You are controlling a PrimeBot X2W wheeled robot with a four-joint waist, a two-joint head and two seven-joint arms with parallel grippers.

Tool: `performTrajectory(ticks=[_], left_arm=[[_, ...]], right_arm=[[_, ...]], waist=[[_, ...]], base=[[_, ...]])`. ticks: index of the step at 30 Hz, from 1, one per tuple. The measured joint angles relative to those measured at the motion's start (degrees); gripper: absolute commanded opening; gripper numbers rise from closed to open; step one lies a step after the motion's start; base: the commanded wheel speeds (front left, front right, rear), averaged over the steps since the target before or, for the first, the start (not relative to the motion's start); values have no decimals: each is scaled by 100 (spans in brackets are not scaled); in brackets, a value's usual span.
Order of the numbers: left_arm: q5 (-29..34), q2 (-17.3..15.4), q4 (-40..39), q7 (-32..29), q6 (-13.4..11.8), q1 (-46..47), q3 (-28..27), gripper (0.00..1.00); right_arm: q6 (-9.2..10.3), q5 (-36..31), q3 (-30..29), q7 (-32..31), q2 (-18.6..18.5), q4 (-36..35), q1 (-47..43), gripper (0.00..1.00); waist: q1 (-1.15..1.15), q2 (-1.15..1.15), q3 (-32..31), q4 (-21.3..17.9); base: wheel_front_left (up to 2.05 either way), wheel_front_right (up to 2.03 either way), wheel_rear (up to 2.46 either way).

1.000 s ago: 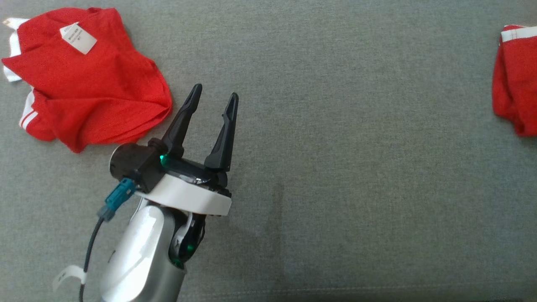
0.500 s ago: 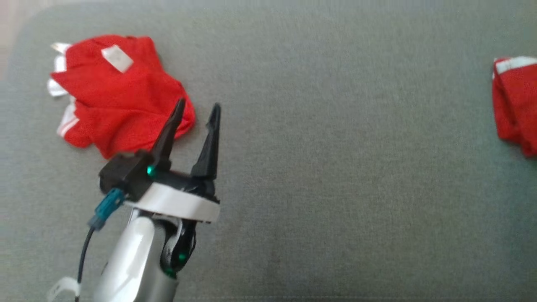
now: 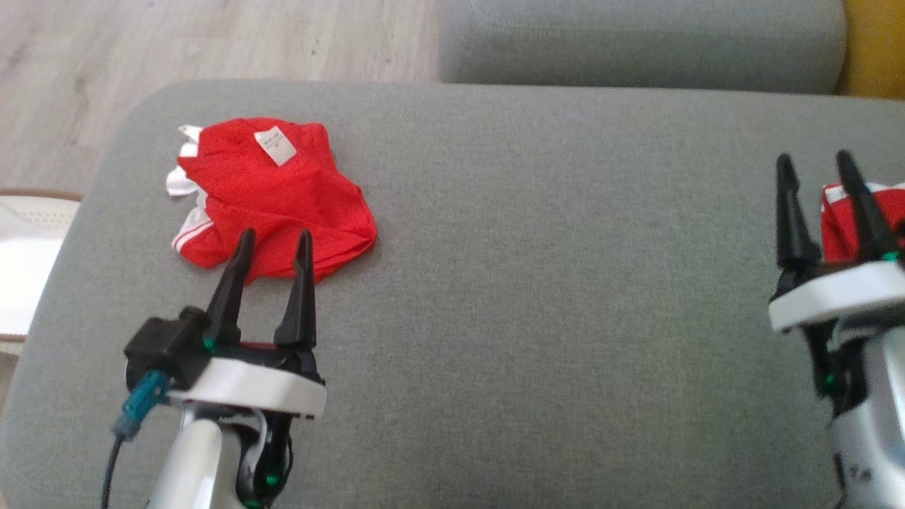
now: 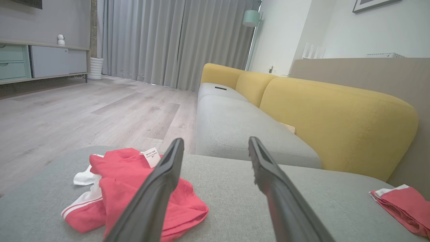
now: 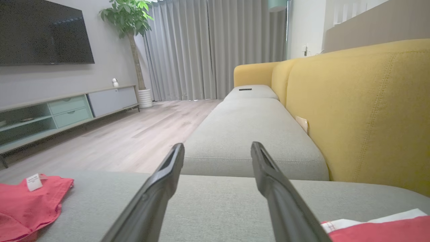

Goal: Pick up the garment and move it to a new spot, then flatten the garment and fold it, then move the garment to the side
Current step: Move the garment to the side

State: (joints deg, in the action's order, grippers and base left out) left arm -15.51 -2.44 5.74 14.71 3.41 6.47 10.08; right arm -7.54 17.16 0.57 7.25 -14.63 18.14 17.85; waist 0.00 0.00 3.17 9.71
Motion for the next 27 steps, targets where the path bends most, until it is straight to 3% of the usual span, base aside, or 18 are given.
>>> performTrajectory(ticks=[12, 27], left_arm=[[23, -1, 3, -1, 12, -657, -86, 100], [22, -1, 8, -1, -46, -843, -46, 100]], right_arm=[[0, 47, -56, 505, 1004, -643, -1360, 100], [0, -11, 126, 695, 1192, -565, -1734, 100]], waist=[[0, 0, -433, 7], [0, 0, -523, -101]], base=[[0, 0, 0], [0, 0, 0]])
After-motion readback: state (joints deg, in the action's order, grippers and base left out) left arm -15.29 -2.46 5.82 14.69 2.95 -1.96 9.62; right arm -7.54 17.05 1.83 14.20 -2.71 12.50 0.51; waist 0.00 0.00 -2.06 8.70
